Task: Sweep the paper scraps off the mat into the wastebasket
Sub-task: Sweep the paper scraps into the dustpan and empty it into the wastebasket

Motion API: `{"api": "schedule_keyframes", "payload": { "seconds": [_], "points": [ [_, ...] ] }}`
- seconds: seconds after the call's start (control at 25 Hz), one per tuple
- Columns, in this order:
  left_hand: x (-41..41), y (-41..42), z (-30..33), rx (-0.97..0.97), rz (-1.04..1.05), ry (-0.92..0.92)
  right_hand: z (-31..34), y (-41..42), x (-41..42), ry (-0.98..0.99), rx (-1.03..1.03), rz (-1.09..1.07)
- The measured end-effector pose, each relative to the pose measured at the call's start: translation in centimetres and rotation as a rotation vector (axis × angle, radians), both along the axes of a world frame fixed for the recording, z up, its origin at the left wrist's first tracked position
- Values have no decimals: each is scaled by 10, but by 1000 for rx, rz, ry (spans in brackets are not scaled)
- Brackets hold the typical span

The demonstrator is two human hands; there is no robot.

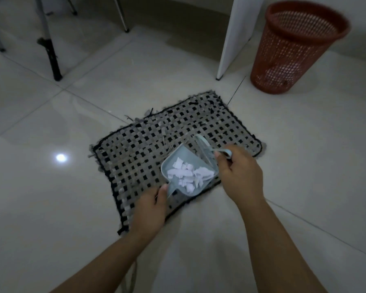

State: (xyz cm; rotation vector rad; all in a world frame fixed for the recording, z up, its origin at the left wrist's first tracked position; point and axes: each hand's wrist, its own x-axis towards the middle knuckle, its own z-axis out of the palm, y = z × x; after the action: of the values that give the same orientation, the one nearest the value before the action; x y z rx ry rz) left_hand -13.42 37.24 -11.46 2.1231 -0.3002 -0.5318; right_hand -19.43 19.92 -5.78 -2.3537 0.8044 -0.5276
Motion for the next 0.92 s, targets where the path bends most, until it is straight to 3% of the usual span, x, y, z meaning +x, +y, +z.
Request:
{"api": "schedule_keyframes", "payload": {
  "seconds": [0.24, 0.4, 0.56, 0.76, 0.92],
  "points": [
    [78, -107, 118, -142, -124, 94, 124, -60, 69, 136, -218, 73],
    [105, -182, 207, -172, -183, 98, 208, -114, 87, 166, -269, -45],
    [116, -281, 260, -183, -227, 20, 249, -190, 91, 146, -313, -160],
    [132, -407, 264, -71, -241, -295, 234, -324, 92, 37, -157, -217],
    [155, -491, 219, 304, -298, -560, 171, -415, 105, 2, -77, -205]
  ]
}}
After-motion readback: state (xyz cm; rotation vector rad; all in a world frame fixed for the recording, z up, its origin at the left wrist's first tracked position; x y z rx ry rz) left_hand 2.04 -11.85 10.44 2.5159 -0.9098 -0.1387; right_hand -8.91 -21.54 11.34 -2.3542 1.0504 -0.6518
